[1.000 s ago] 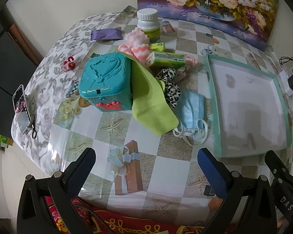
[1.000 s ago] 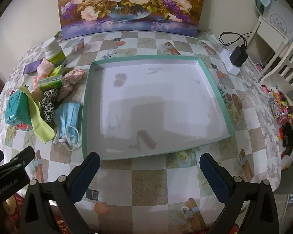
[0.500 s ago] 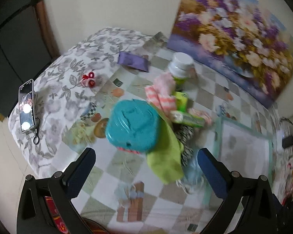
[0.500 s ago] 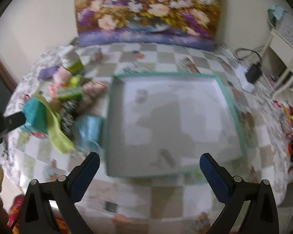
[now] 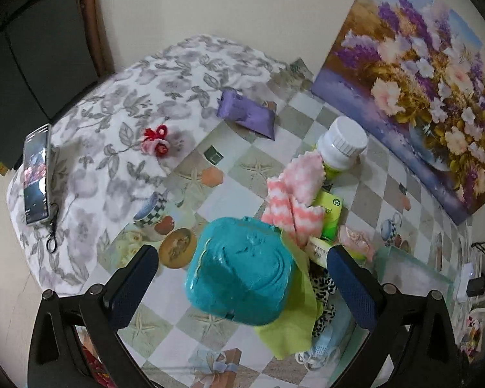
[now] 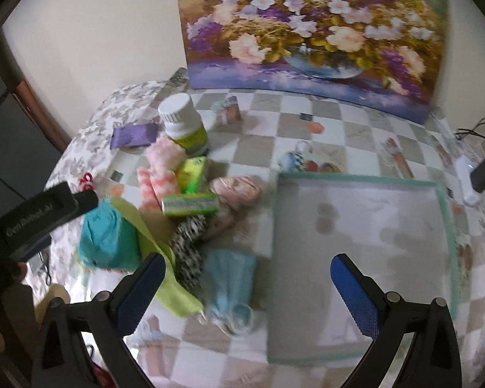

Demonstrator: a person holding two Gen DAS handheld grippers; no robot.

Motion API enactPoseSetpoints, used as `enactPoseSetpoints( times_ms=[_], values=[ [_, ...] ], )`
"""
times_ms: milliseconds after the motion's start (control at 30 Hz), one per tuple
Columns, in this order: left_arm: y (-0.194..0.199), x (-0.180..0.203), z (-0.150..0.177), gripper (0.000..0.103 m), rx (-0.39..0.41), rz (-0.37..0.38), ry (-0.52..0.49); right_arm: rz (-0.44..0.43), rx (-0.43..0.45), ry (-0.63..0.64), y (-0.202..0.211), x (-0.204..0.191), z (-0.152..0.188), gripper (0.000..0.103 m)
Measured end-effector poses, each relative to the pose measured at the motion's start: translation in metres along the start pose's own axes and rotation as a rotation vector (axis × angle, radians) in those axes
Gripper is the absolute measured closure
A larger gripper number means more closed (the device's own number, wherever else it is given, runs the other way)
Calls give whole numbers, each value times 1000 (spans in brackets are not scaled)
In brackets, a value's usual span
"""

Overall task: Organize soft objects
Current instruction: 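Grasp the red-bowed pink toy with the left gripper while the right grasps the green tissue pack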

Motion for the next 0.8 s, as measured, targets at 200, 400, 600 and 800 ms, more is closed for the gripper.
enactPoseSetpoints(
  times_ms=[200,400,600,800],
  values=[
    [-21,1,-17,0,-57,-59,-11,-64,-48,-8,-32,-11,-17,0],
    [-42,-14,-30,0,-104,-50,38,-100,-105,18,-65,-22,-20,0],
    [-62,-71,-56,0,-112,-123,95,-155,-150,16,-90,-29,-18,1],
    [-83,-121,-86,0,-122,-146,94,-194,-187,7,-110,-36,-15,13]
  ],
)
Point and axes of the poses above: each gripper's, at about its wrist camera, not at the fingertips, and y roughly against the way its jaws point, x to its right, z to its underside, the point moved 2 cm from there along -y, roughly the way its jaws point, and after that the axes turned 6 degrees about x, right-handed, at the moved point
